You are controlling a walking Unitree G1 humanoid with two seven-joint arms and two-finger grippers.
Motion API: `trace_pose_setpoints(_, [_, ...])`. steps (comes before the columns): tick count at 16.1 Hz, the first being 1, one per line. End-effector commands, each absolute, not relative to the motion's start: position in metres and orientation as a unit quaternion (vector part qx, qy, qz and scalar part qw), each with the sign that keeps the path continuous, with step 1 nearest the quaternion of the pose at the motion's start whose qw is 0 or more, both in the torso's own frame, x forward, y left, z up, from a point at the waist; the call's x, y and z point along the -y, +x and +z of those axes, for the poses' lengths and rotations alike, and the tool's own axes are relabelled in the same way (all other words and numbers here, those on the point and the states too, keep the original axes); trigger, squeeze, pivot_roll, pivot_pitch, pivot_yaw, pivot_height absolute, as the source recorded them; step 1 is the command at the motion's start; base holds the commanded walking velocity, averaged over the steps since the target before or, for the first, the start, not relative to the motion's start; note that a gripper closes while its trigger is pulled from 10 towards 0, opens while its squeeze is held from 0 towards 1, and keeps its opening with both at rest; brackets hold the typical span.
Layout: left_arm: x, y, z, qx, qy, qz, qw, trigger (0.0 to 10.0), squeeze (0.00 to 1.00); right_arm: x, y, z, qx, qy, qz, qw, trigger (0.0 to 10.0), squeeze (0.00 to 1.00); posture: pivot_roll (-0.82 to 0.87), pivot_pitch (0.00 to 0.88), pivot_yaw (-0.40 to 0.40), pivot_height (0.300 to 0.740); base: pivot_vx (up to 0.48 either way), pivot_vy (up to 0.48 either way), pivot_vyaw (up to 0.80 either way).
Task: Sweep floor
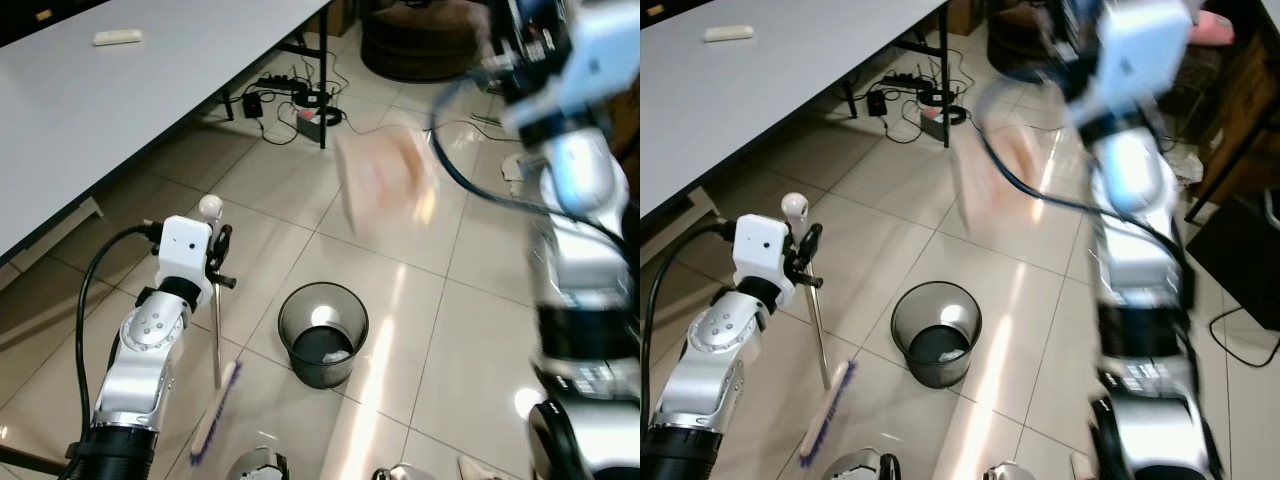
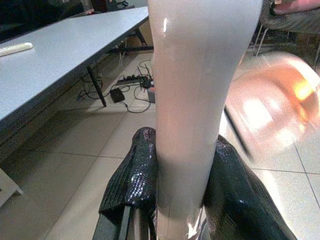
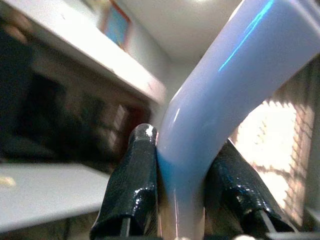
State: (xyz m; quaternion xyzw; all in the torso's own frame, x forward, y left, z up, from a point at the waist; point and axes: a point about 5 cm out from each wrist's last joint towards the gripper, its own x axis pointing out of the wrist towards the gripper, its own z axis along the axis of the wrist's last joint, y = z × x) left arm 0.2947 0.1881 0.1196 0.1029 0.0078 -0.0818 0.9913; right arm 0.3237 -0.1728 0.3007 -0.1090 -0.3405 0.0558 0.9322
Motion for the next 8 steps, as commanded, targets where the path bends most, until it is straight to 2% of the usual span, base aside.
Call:
trace_pose_setpoints(1, [-0.187, 0.295, 0.124, 0.002, 0.103, -0.084, 0.991, 10.0, 0.0, 0.185, 0.313, 0.311, 0.359, -0.116, 0.027, 0.926, 10.0, 0.0, 0.01, 0.061, 0.046, 0.74, 0.0, 0.0, 0.0])
trace_pose_setpoints(3, [-0.187, 0.295, 0.124, 0.002, 0.101, -0.085, 0.991, 10.0, 0.0, 0.206, 0.31, 0.287, 0.307, -0.133, -0.021, 0.942, 10.0, 0.0, 0.0, 0.068, 0.048, 0.74, 0.0, 0.0, 0.0])
trace_pose_setpoints(4, [-0.186, 0.296, 0.125, 0.003, 0.101, -0.086, 0.991, 10.0, 0.0, 0.209, 0.309, 0.281, 0.295, -0.14, -0.027, 0.945, 10.0, 0.0, 0.0, 0.066, 0.049, 0.74, 0.0, 0.0, 0.0])
trace_pose_setpoints(8, [-0.179, 0.298, 0.125, 0.0, 0.1, -0.11, 0.989, 10.0, 0.0, 0.22, 0.3, 0.249, 0.224, -0.149, -0.058, 0.961, 10.0, 0.0, -0.01, 0.074, 0.066, 0.74, -0.282, 0.0, 0.0])
